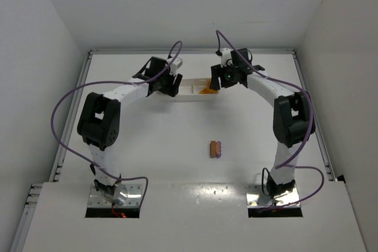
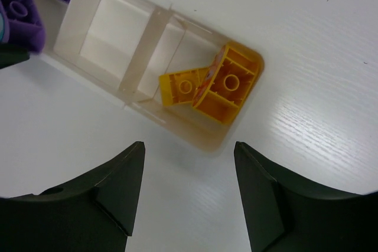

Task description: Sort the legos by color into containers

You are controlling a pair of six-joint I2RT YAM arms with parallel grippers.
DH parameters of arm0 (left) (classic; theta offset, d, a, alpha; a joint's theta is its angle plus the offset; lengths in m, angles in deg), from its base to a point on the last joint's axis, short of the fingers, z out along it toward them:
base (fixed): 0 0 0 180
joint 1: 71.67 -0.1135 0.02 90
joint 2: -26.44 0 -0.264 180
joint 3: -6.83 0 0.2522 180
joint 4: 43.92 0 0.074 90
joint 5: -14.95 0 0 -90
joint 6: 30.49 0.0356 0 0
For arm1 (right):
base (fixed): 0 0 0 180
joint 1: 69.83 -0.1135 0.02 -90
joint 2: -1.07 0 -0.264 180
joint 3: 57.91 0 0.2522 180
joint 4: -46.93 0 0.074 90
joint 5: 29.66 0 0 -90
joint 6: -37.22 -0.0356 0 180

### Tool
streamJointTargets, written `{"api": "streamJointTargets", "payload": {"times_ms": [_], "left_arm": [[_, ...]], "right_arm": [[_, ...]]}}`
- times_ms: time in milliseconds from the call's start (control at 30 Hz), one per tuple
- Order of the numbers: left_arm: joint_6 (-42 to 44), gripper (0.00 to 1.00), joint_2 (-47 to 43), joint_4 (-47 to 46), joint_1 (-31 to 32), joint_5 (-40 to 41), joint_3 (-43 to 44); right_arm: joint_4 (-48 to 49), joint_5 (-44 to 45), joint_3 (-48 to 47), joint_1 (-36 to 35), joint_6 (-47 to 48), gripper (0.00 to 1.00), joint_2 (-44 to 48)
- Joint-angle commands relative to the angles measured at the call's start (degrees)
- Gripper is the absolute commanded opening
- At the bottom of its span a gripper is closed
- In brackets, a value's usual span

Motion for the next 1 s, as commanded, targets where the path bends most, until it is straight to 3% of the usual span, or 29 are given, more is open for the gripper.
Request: {"api": "streamJointTargets", "payload": {"times_ms": [0, 300, 367, 400, 500, 700, 767, 833, 967], "left_arm": [[-2.64, 0.44, 0.82, -0.48, -1.35, 2.43, 3.32], [-4.4, 0.47, 2.58, -1.0, -2.49, 6.91, 5.17], [-4.4, 0.62, 2.58, -1.0, -2.49, 8.4, 5.17], [-4.4, 0.74, 2.58, -1.0, -2.49, 9.02, 5.17], [-4.4, 0.79, 2.06, -1.0, -2.49, 9.02, 4.55], [-1.78, 0.82, -5.66, -1.53, -3.64, -6.07, -0.27], [1.21, 0.82, -10.23, -1.53, -3.64, -17.36, -2.12], [8.41, 0.82, -13.66, 4.42, -2.15, -26.52, -3.53], [23.44, 0.82, -17.79, 17.7, 4.08, -32.89, -5.64]], "right_arm": [[1.62, -2.6, 1.68, -0.31, -0.25, 0.63, 4.54], [1.62, -3.13, 3.0, -0.31, 0.28, 0.63, 6.21], [1.62, -3.13, 3.0, -0.31, 0.28, 0.63, 6.21], [1.62, -3.13, 3.0, -0.31, 0.28, 0.63, 6.21], [1.09, -3.13, 3.0, -0.31, 0.28, 0.64, 6.73], [-1.01, -4.09, 4.75, 0.21, 2.03, 0.76, 10.24], [-2.15, -4.62, 6.07, 0.74, 4.57, 0.76, 13.67], [-5.4, -5.76, 7.65, 2.05, 6.43, 0.76, 15.95], [-12.96, -11.65, 11.69, 4.61, 14.49, 0.76, 21.23]]}}
